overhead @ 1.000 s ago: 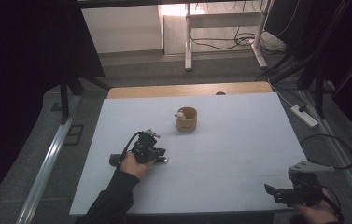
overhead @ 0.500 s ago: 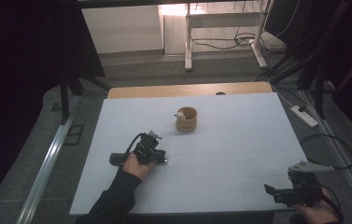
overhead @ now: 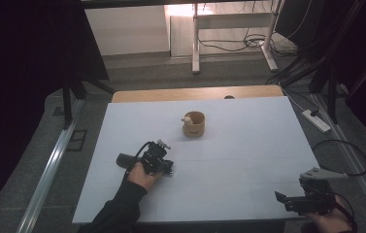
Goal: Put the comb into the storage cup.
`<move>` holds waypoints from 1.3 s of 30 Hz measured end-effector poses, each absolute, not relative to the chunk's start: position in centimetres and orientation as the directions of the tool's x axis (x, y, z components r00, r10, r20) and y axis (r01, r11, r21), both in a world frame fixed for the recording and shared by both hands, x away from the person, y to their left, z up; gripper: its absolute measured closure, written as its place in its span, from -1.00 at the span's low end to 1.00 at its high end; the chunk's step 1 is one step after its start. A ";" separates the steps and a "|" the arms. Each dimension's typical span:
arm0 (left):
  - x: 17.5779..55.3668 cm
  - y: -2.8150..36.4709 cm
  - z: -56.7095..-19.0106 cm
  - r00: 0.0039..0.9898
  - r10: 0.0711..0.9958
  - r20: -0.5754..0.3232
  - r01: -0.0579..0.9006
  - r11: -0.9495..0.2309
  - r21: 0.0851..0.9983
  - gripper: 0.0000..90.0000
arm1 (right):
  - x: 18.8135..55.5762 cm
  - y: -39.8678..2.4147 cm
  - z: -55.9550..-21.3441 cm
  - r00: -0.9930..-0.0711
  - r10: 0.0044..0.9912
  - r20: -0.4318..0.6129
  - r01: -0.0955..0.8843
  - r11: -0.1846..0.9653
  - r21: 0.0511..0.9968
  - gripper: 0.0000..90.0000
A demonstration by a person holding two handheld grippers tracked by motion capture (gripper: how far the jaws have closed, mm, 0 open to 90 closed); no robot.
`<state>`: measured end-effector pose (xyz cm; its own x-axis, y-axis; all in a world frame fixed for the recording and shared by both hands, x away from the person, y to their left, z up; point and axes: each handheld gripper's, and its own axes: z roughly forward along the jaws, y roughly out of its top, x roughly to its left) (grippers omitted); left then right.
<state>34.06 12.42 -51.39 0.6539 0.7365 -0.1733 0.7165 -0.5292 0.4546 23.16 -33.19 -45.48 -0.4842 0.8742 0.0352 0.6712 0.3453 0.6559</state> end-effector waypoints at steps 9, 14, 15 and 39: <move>33.1 13.0 -51.2 0.660 0.725 -0.199 0.721 -0.536 0.439 0.97 | 23.2 -33.2 -45.5 -0.484 0.874 0.036 0.672 0.346 0.655 -0.95; 32.5 13.6 -51.2 0.658 0.724 -0.206 0.728 -0.543 0.418 0.97 | 23.2 -33.2 -45.5 -0.486 0.873 0.034 0.670 0.348 0.655 -0.95; 32.5 13.6 -51.2 0.658 0.724 -0.206 0.728 -0.543 0.418 0.97 | 23.2 -33.2 -45.5 -0.486 0.873 0.034 0.671 0.347 0.655 -0.95; 31.4 15.6 -51.0 0.623 0.759 -0.188 0.766 -0.543 0.345 0.97 | 23.2 -33.1 -45.5 -0.489 0.872 0.036 0.671 0.350 0.654 -0.95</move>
<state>31.37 15.64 -50.99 0.6231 0.7593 -0.1876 0.7657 -0.5432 0.3445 23.19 -33.12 -45.49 -0.4889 0.8716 0.0356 0.6712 0.3498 0.6535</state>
